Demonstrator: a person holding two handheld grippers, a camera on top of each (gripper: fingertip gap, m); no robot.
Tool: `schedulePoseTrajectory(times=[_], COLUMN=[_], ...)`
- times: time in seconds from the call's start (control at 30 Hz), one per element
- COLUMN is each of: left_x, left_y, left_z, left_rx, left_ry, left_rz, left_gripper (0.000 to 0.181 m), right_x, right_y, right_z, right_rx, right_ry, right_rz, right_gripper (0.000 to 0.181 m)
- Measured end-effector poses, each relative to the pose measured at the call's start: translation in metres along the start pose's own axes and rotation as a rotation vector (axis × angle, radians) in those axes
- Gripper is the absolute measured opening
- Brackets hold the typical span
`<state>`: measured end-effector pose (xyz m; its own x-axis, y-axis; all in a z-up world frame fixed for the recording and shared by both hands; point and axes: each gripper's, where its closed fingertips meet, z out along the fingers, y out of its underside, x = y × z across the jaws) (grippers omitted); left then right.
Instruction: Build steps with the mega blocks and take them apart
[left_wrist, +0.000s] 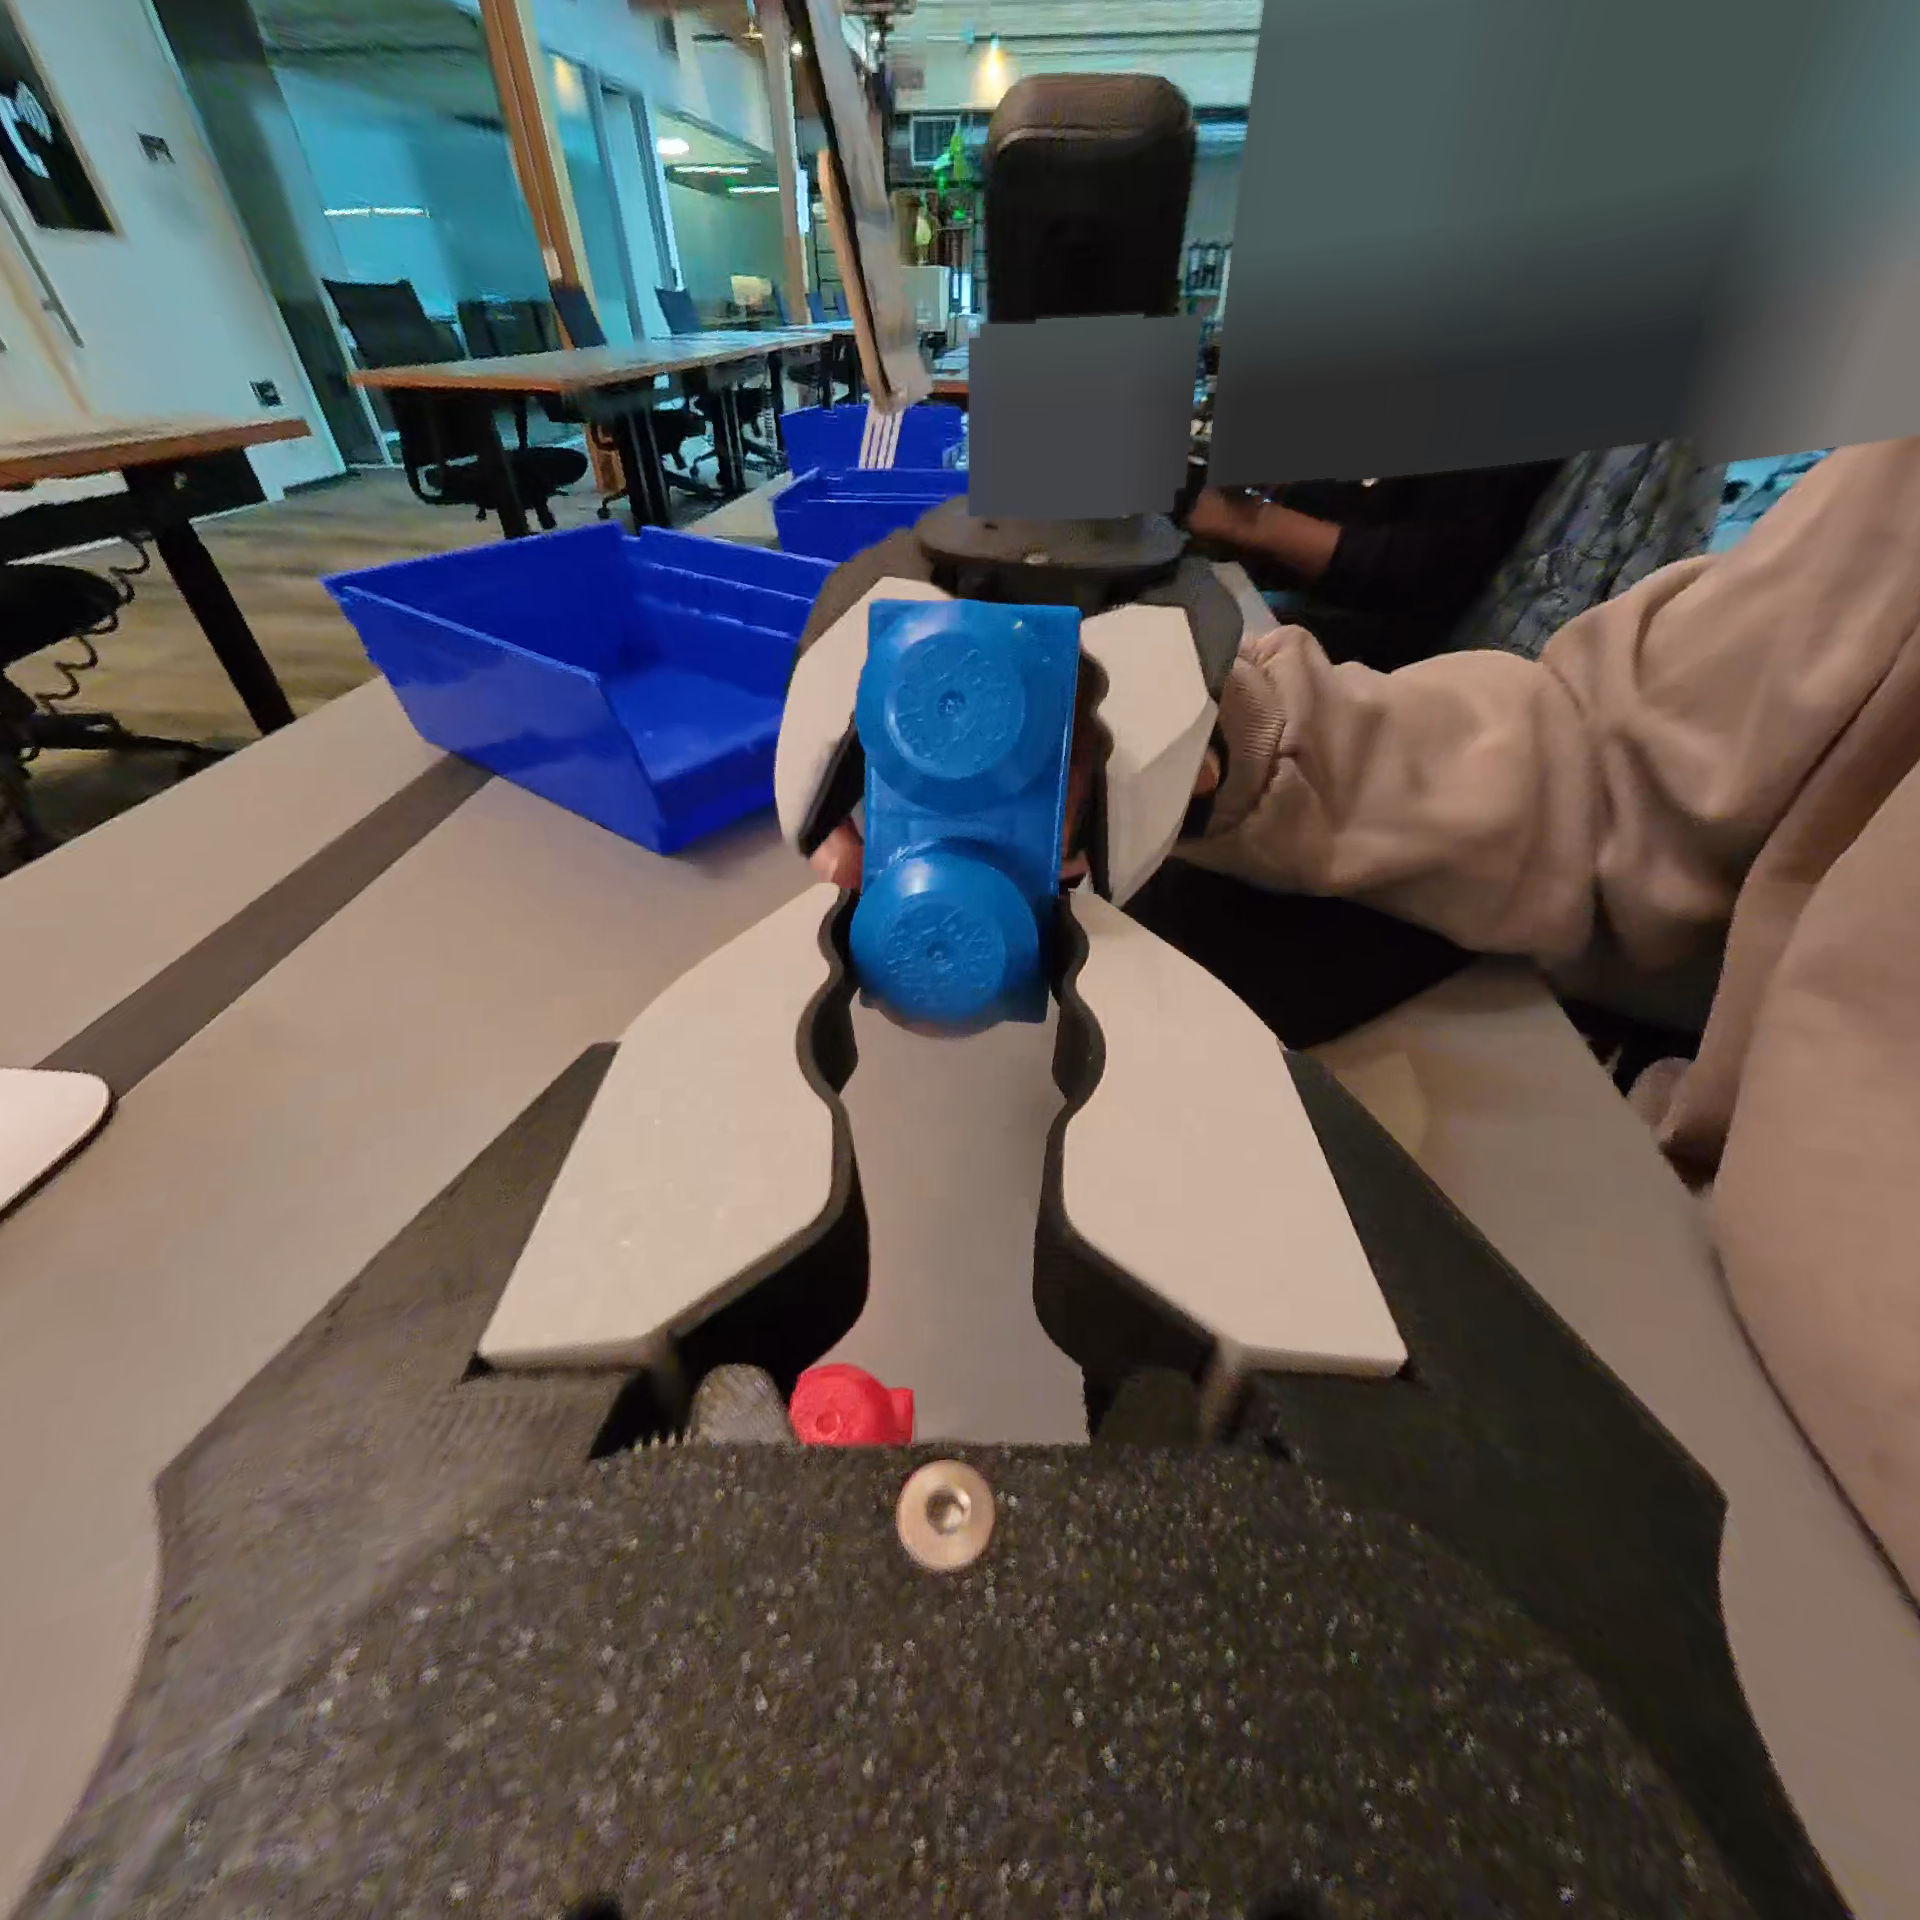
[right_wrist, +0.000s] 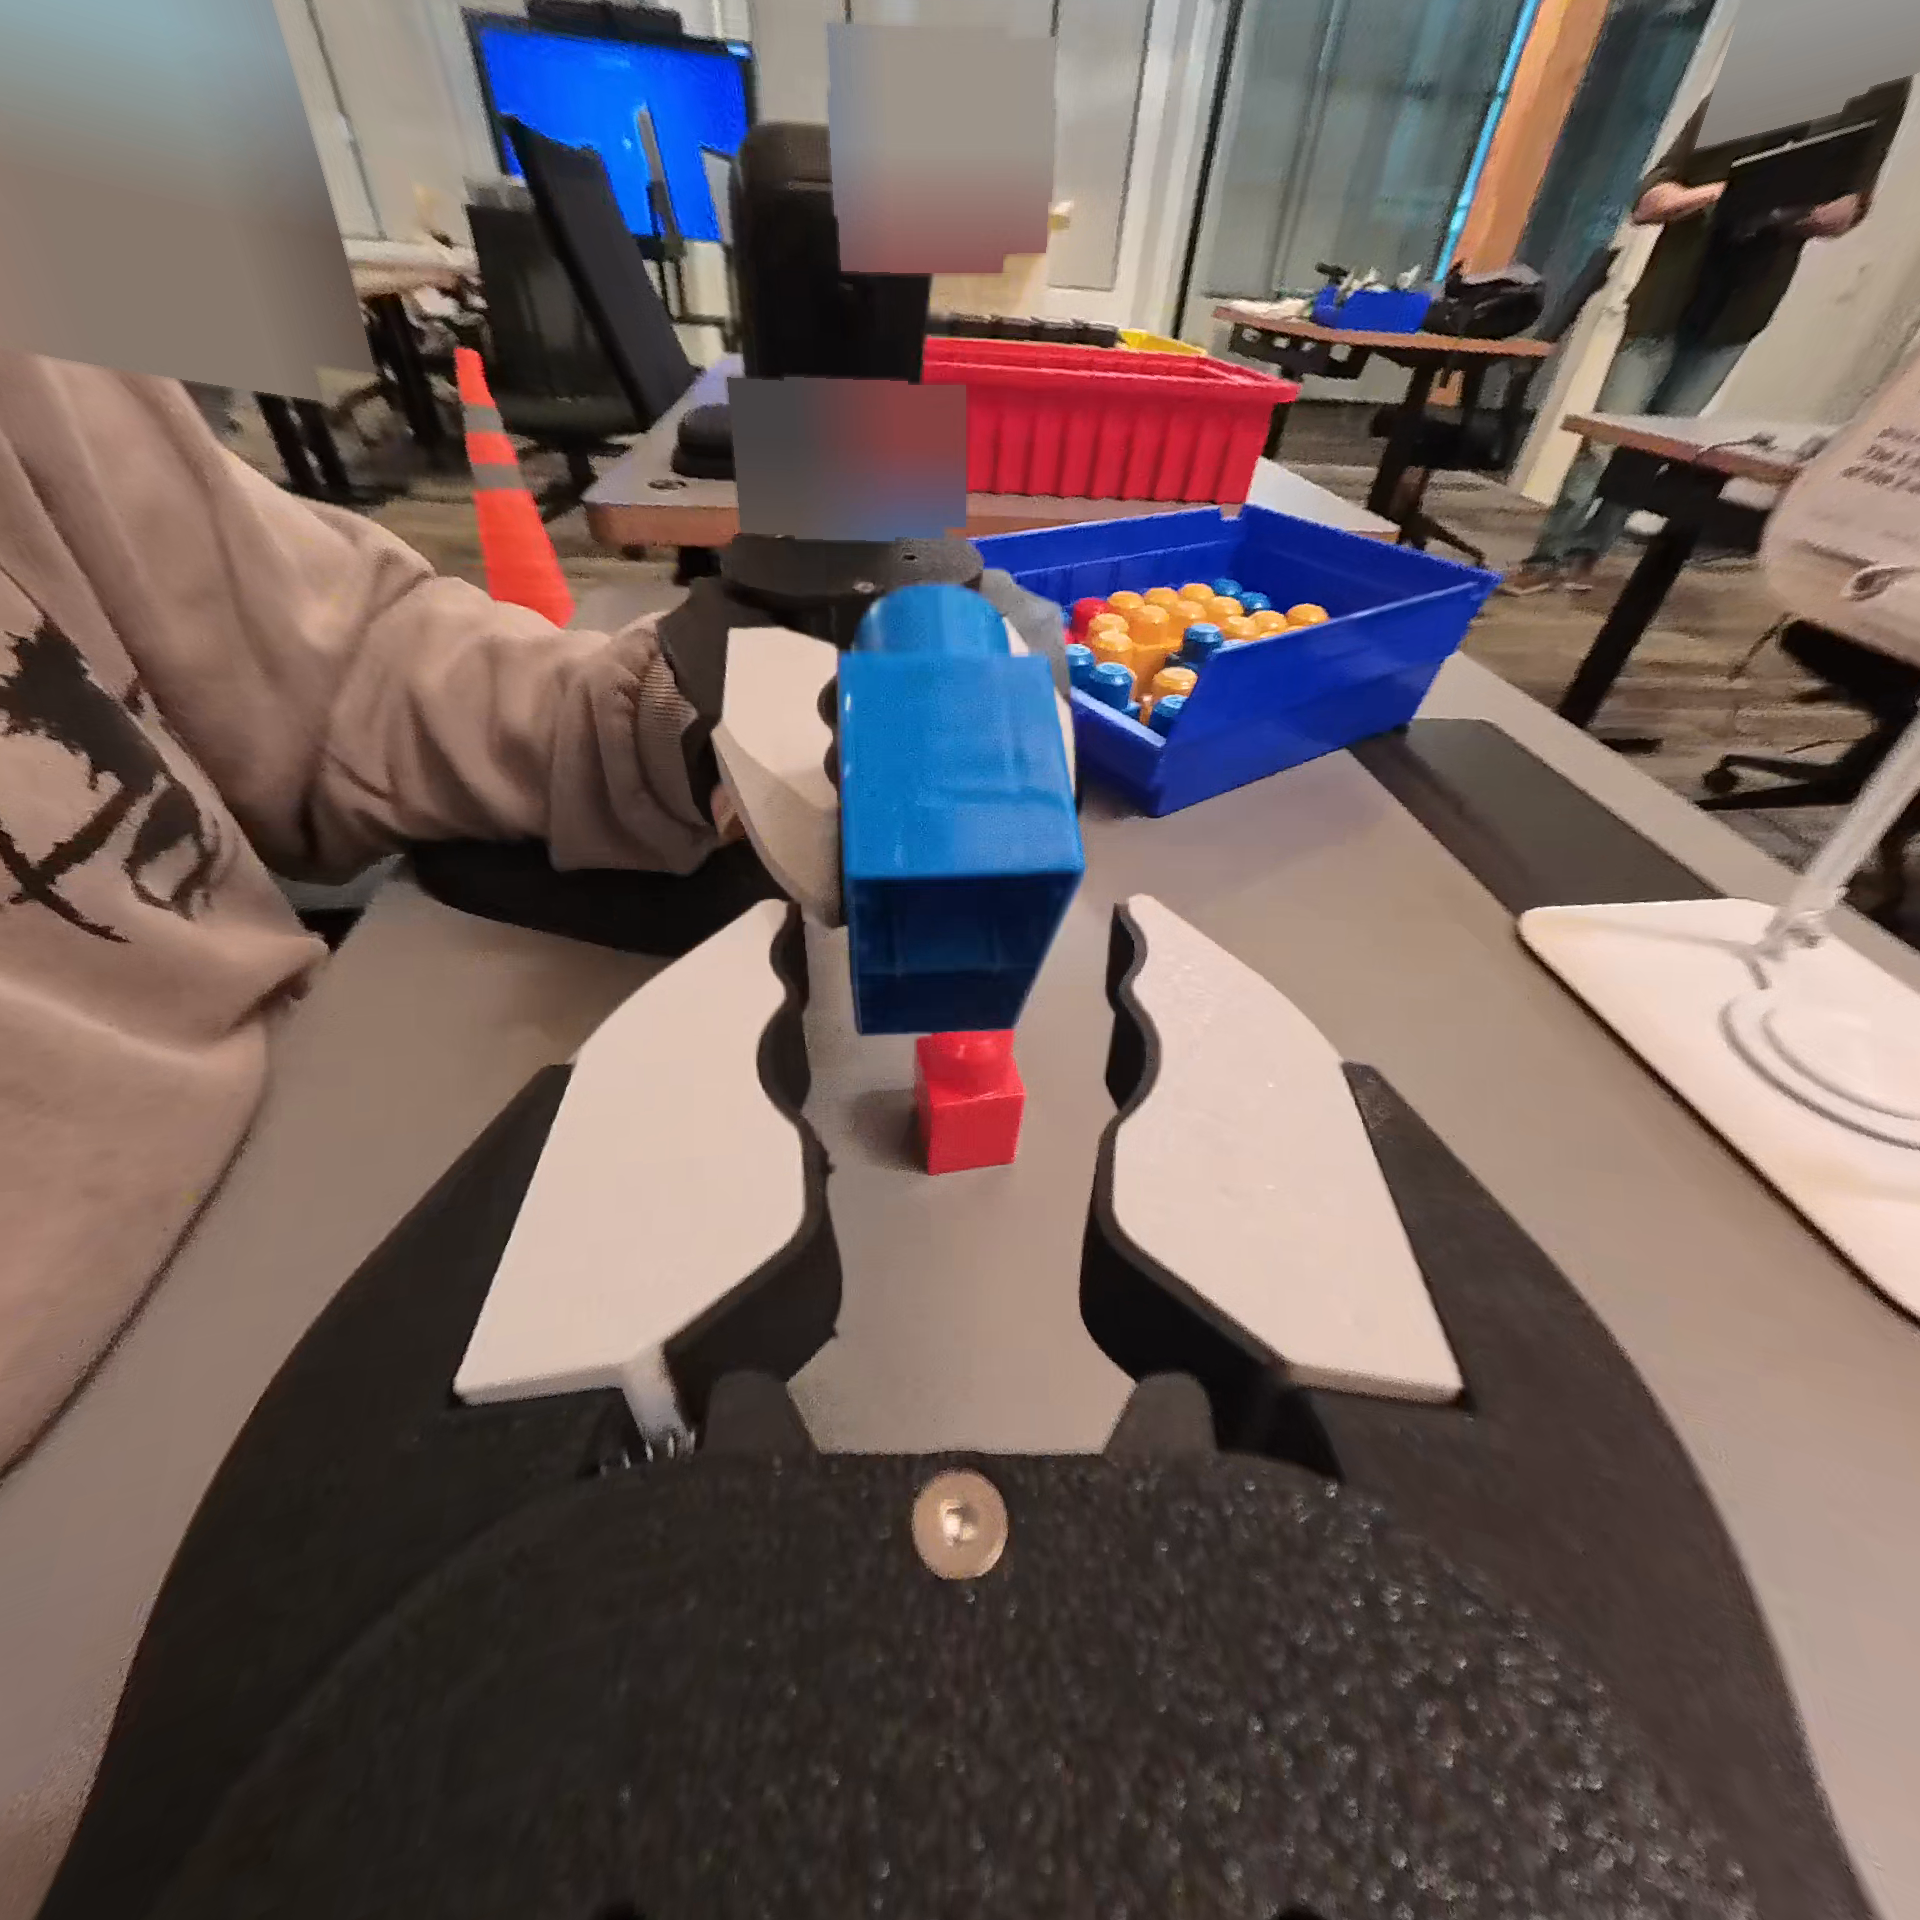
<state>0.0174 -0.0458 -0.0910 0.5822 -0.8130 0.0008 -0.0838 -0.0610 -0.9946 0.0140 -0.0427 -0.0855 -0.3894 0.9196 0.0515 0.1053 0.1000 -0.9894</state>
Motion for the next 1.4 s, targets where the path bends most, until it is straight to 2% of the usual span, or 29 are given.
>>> schedulePoseTrajectory(times=[0.13, 0.2, 0.27, 0.37, 0.5, 0.63, 0.7, 0.77, 0.83, 0.9, 1.0, 1.1, 1.2, 1.3, 1.4], left_x=[0.004, 0.006, 0.002, -0.015, -0.021, -0.024, -0.026, -0.030, -0.028, -0.035, -0.037, -0.033, -0.031, -0.028, -0.020], left_y=[0.002, 0.006, 0.012, 0.031, 0.079, 0.120, 0.132, 0.146, 0.149, 0.133, 0.075, 0.016, -0.024, -0.037, -0.039], left_z=[0.001, 0.001, -0.004, -0.019, -0.037, -0.040, -0.036, -0.037, -0.034, -0.030, -0.023, -0.029, -0.041, -0.043, -0.037], left_rx=[-0.002, -0.029, -0.080, -0.219, -0.493, -0.723, -0.786, -0.866, -0.880, -0.794, -0.450, -0.096, 0.170, 0.270, 0.290], left_ry=[0.019, 0.037, 0.027, -0.025, -0.002, -0.034, -0.058, -0.087, -0.080, -0.116, -0.107, -0.032, 0.035, 0.056, 0.086], left_rz=[0.019, 0.027, 0.051, 0.077, 0.012, 0.036, 0.054, 0.086, 0.096, 0.110, -0.017, -0.196, -0.269, -0.289, -0.279], left_gripper=[0.035, 0.035, 0.047, 0.056, 0.066, 0.062, 0.055, 0.037, 0.037, 0.037, 0.038, 0.038, 0.037, 0.037, 0.037], right_x=[-0.008, -0.010, -0.010, 0.000, 0.015, 0.023, 0.023, 0.024, 0.024, 0.025, 0.023, 0.021, 0.017, 0.013, 0.008], right_y=[-0.005, -0.004, -0.005, -0.003, 0.010, 0.021, 0.026, 0.030, 0.031, 0.031, 0.021, 0.009, 0.003, -0.001, 0.000], right_z=[0.006, 0.005, 0.003, -0.006, -0.017, -0.023, -0.023, -0.023, -0.023, -0.024, -0.028, -0.031, -0.029, -0.024, -0.016], right_rx=[0.051, 0.039, 0.047, 0.033, -0.022, -0.052, -0.070, -0.082, -0.083, -0.077, -0.026, 0.039, 0.080, 0.109, 0.110], right_ry=[-0.037, -0.046, -0.049, -0.020, 0.016, 0.031, 0.023, 0.019, 0.015, 0.018, -0.007, -0.025, -0.047, -0.074, -0.090], right_rz=[0.003, -0.004, -0.002, 0.006, 0.024, 0.048, 0.056, 0.061, 0.071, 0.075, 0.099, 0.115, 0.130, 0.148, 0.159], right_gripper=[0.036, 0.036, 0.036, 0.036, 0.036, 0.036, 0.036, 0.036, 0.036, 0.036, 0.036, 0.036, 0.036, 0.036, 0.036])
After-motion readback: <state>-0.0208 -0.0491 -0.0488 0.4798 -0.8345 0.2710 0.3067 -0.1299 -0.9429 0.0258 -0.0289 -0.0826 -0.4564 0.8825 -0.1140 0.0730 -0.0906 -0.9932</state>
